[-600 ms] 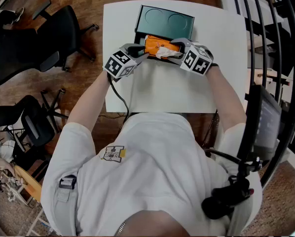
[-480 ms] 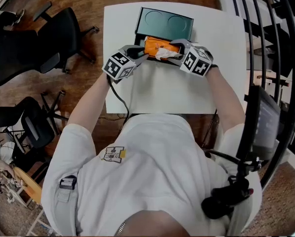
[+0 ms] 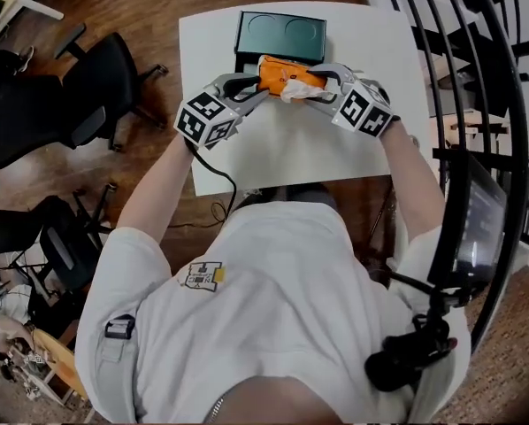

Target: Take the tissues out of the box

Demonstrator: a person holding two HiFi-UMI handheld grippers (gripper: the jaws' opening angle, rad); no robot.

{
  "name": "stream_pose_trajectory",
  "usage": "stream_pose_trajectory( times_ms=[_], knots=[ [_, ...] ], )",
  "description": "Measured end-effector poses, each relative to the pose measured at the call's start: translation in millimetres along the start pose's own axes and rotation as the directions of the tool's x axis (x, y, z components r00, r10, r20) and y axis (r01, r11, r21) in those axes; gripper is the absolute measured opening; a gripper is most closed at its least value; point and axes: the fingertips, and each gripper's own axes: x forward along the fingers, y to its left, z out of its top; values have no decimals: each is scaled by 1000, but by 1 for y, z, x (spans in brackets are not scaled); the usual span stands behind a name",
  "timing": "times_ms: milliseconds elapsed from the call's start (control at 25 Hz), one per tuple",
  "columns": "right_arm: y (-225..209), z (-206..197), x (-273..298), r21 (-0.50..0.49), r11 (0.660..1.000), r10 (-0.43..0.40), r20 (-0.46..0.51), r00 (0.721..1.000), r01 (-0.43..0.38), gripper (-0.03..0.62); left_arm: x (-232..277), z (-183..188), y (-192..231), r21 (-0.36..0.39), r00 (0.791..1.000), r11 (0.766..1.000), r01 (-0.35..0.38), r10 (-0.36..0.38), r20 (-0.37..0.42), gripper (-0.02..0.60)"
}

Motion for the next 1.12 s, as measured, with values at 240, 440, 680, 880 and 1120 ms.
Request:
stream_pose_trajectory(
  times_ms=[240,440,680,880,1120],
  knots=[
    [-29,30,-2,32,995,96,-46,994,-94,232,-10,22,25,-97,997,992,78,-78,-4,104],
    [4,13,-12,43,970,241,-95,966,-238,235,-6,-6,-12,-193,991,978,76,-97,-97,106],
    [20,-30,8,42,929,370,-86,925,-368,239,20,-44,-24,-260,982,965,-17,-33,-186,105],
    [23,-32,8,48,914,405,-35,914,-403,288,20,-44,-25,-260,982,964,-50,0,-189,106],
    [-4,-9,-42,250,938,188,213,959,-239,321,-28,-37,-8,-411,987,897,-161,147,-66,106]
  ],
)
